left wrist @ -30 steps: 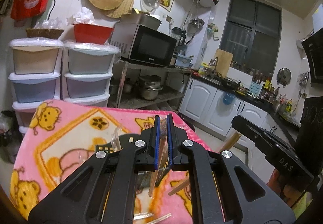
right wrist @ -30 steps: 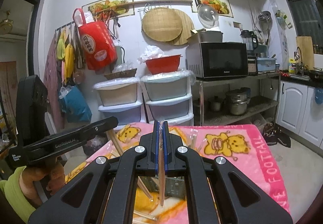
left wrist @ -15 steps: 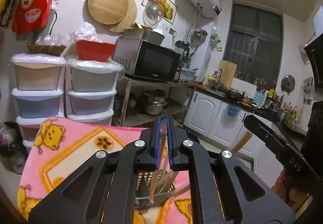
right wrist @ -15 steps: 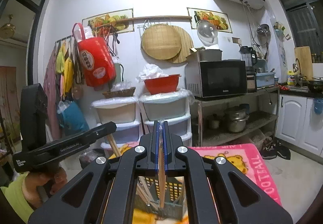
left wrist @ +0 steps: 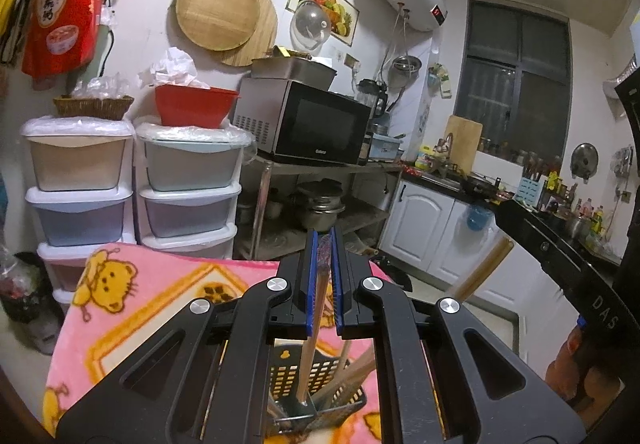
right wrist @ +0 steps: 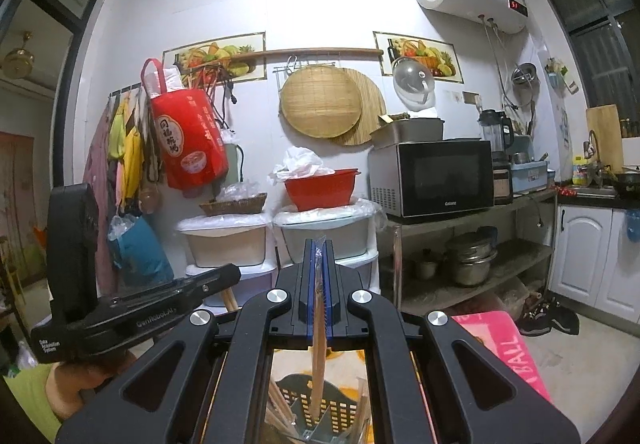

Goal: Organize utensils
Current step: 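Lower both held chopsticks upright into the holder slots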

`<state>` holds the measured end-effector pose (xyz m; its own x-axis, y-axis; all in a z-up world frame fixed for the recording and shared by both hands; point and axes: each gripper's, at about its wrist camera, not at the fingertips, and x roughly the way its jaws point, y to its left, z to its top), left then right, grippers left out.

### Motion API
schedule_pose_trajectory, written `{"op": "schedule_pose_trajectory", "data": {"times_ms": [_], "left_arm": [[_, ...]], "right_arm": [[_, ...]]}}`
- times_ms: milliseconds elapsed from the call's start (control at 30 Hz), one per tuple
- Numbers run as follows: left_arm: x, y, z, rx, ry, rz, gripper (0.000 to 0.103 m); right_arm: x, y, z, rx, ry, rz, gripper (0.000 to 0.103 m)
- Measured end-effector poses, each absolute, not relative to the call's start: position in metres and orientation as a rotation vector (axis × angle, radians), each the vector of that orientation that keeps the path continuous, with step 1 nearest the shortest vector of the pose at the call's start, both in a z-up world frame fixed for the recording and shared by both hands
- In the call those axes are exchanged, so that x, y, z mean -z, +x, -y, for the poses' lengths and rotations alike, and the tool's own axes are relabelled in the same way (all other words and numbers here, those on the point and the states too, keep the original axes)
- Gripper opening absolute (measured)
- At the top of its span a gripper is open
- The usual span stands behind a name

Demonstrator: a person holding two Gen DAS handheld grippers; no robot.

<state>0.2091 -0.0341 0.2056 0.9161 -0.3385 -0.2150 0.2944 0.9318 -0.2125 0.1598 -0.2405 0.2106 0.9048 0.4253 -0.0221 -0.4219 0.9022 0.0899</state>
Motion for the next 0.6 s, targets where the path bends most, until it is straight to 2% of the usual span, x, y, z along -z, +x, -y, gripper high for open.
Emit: {"op": "schedule_pose_trajectory", "data": {"times_ms": [600], "left_arm": [[-0.161,0.241,0.034,0.291,-0.197,-0.293,0.004]], "right_arm": [[-0.170,0.207,0.228,-0.414,0.079,-0.152,0.004]]}}
